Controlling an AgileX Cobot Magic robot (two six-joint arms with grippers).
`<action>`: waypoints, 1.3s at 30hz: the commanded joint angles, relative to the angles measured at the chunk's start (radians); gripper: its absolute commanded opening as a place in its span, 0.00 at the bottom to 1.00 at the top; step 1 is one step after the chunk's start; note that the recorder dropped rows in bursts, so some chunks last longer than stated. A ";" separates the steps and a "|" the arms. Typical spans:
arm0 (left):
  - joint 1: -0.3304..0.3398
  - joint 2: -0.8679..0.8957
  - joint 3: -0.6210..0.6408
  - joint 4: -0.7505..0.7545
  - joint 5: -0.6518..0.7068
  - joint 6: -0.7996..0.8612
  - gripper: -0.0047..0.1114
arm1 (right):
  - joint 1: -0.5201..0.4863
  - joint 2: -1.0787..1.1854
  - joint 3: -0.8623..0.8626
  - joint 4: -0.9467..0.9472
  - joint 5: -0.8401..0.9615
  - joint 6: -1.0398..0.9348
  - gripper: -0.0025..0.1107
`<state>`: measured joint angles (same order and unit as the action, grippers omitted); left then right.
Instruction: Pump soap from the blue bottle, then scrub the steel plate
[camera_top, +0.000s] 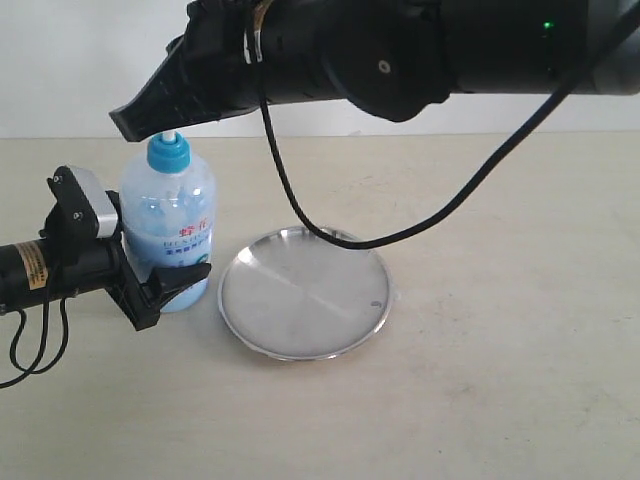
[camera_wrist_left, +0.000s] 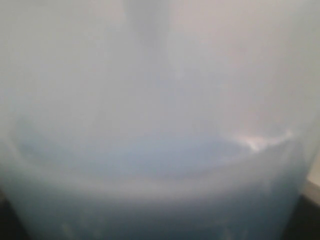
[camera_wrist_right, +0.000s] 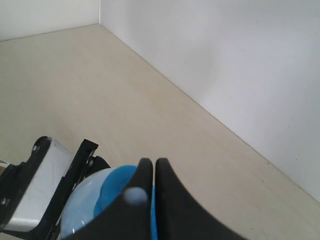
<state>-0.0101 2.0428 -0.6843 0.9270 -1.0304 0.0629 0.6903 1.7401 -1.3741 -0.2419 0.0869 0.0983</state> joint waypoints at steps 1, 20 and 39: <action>-0.001 0.000 0.003 0.012 0.051 0.021 0.07 | 0.008 0.005 -0.004 0.011 -0.001 0.002 0.02; -0.001 0.000 0.003 0.012 0.049 0.021 0.07 | 0.028 0.049 -0.004 0.031 0.140 0.006 0.02; -0.001 0.000 0.003 0.012 0.052 0.021 0.07 | 0.078 0.111 0.002 0.092 0.171 0.004 0.02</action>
<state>-0.0084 2.0428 -0.6843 0.9189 -1.0283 0.0501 0.7479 1.8035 -1.4028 -0.1575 0.1007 0.1065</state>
